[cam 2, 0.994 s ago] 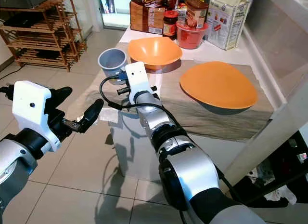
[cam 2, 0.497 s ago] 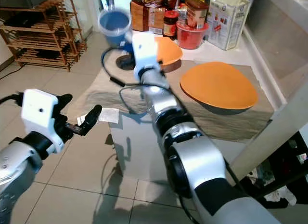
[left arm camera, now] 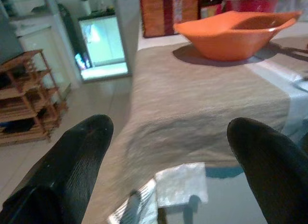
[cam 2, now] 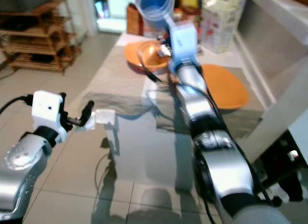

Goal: Setting the table

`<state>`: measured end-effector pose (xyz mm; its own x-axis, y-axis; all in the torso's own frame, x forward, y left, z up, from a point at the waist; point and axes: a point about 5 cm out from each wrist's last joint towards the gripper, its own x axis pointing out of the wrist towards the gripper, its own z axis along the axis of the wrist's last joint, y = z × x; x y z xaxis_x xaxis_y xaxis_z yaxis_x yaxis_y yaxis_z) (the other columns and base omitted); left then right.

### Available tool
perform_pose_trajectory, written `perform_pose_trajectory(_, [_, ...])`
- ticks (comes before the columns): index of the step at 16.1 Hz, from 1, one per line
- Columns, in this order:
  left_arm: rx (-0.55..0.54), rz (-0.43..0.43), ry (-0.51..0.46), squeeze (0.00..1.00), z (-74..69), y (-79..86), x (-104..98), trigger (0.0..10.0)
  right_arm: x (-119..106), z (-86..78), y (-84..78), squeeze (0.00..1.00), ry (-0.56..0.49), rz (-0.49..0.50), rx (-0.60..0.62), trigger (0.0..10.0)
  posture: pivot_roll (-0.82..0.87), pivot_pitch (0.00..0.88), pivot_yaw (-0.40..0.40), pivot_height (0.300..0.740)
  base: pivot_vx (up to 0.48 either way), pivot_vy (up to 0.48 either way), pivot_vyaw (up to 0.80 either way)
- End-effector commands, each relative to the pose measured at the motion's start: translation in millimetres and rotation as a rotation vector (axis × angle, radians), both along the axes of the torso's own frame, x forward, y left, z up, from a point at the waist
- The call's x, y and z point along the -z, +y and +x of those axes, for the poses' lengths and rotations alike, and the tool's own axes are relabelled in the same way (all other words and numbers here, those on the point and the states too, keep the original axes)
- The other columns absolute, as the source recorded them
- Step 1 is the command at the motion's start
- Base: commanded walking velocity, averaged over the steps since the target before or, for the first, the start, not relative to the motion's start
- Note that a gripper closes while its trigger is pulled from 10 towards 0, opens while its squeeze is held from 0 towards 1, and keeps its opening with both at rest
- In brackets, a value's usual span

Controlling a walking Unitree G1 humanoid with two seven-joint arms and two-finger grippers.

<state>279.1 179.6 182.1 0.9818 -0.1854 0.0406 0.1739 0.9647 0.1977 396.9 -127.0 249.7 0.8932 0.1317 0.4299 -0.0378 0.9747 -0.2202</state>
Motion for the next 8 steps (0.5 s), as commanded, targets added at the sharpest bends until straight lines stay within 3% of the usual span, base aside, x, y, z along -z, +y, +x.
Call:
perform_pose_trajectory(1, [0.005,0.008,-0.010,0.00,4.5,-0.8,3.6,10.0,1.8,-7.3,-12.8,0.00,-0.013,0.016,0.042,0.0,0.00,0.000,-0.001,0.740,0.000,0.000,0.00])
perform_pose_trajectory(3, [0.013,0.012,-0.005,0.00,8.8,-2.3,10.6,10.0,28.9,-29.8,-25.7,0.00,0.050,0.049,0.098,0.0,-0.03,0.000,0.008,0.740,0.000,0.000,0.00])
perform_pose_trajectory(4, [0.017,0.014,-0.006,0.00,9.4,-2.5,11.6,10.0,32.0,-37.2,-23.6,0.00,0.056,0.054,0.100,0.0,-0.03,0.000,0.008,0.740,0.000,0.000,0.00])
perform_pose_trajectory(6, [0.025,0.014,-0.014,0.00,11.8,-2.3,15.8,10.0,32.2,-68.4,-6.3,0.00,0.029,0.050,0.045,0.0,-0.06,0.000,0.015,0.740,0.000,0.000,0.00])
perform_pose_trajectory(8, [0.030,0.012,-0.023,0.00,12.5,-2.8,18.2,10.0,50.9,-81.0,-10.1,0.00,0.099,0.049,0.040,0.0,-0.06,0.000,0.012,0.740,0.000,0.000,0.00])
